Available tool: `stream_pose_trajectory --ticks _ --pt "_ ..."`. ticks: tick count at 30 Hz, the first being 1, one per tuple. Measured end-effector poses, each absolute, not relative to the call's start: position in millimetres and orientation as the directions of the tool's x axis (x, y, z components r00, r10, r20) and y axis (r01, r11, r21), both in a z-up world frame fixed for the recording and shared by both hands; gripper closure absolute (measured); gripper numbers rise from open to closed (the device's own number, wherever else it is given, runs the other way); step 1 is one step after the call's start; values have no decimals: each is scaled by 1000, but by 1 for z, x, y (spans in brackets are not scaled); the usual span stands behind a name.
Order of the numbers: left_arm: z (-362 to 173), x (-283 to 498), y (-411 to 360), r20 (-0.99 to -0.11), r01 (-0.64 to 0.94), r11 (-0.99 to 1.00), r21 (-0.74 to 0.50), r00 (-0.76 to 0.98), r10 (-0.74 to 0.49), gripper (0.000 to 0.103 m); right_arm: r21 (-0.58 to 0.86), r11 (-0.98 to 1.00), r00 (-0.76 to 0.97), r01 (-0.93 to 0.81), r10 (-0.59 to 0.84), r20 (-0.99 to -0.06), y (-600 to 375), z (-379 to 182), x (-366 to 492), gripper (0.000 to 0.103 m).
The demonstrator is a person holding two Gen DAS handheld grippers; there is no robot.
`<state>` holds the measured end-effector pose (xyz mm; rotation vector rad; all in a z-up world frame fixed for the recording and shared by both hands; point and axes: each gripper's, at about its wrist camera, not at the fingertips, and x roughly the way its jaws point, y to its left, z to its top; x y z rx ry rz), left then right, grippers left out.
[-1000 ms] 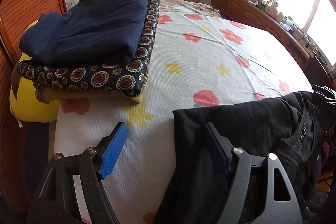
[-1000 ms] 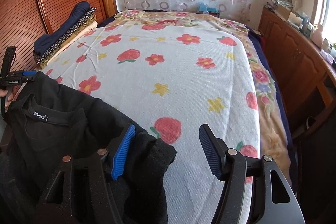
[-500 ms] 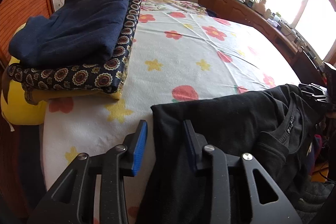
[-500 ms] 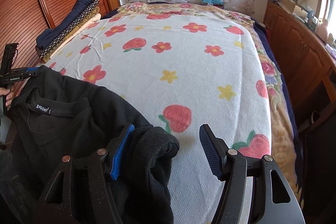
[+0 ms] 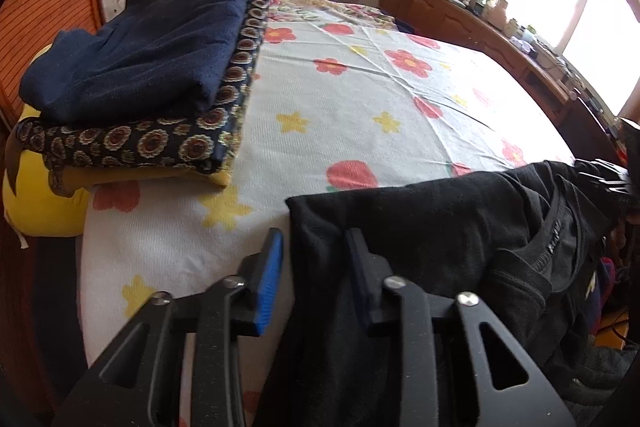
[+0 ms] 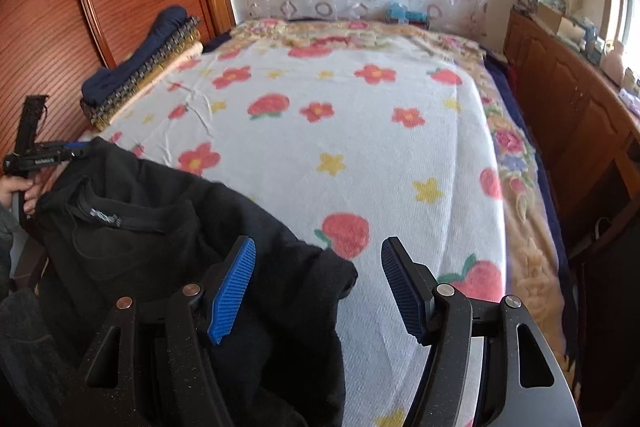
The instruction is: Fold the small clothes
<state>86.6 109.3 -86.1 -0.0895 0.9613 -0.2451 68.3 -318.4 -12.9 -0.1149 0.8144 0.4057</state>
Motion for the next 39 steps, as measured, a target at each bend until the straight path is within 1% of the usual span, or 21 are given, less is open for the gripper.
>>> stream_pose_trajectory --ticks 1,3,5,6,7,8,9,10,13,16,19,23,28,29,31,35,39 --pt "-86 86 108 -801 178 964 -196 539 -262 88 65 918 596 -392 307 -742 -318 -19 72 36" --pt "-85 82 102 -806 197 965 -170 535 -252 91 88 916 581 -391 320 -748 -320 -28 74 36" --pt "-83 76 95 -803 207 968 -143 547 -236 93 110 903 571 -415 353 -741 -318 -28 71 47" --pt "-82 73 94 -799 211 967 -142 553 -237 94 119 893 561 -435 372 -739 -316 -29 68 56" --pt "-80 68 92 -787 214 966 -144 567 -243 94 114 885 561 -451 380 -736 -313 -29 64 69" --pt "-77 65 91 -774 215 966 -146 583 -247 95 104 880 563 -463 383 -733 -311 -30 61 77" --pt "-70 57 90 -749 211 966 -148 615 -249 95 110 870 553 -480 398 -732 -309 -31 57 84" --pt "-63 50 92 -725 204 966 -157 640 -253 95 122 866 546 -485 409 -731 -308 -30 53 86" --pt "-26 23 94 -634 207 961 -184 722 -277 95 124 866 584 -485 426 -691 -312 -12 41 89" --pt "21 -1 88 -560 255 957 -137 777 -287 95 117 879 665 -463 432 -609 -320 27 14 89" --pt "63 -18 88 -481 279 953 -120 823 -302 95 60 870 721 -489 441 -534 -319 67 -14 89" --pt "116 -47 93 -371 303 948 -99 872 -318 95 22 858 769 -513 471 -431 -321 119 -48 89" --pt "158 -77 111 -262 285 956 -76 919 -295 95 -34 841 805 -540 505 -310 -327 173 -94 89" --pt "169 -84 116 -227 269 961 -71 933 -278 95 -48 843 816 -535 502 -287 -329 185 -104 89" --pt "182 -90 124 -194 264 962 -65 943 -272 95 -72 846 831 -529 499 -244 -333 205 -120 89" --pt "209 -100 137 -112 239 969 -56 963 -244 95 -129 852 857 -507 484 -177 -334 234 -143 89" --pt "233 -109 141 -48 227 974 -23 973 -228 95 -197 864 886 -464 448 -123 -332 259 -165 89"
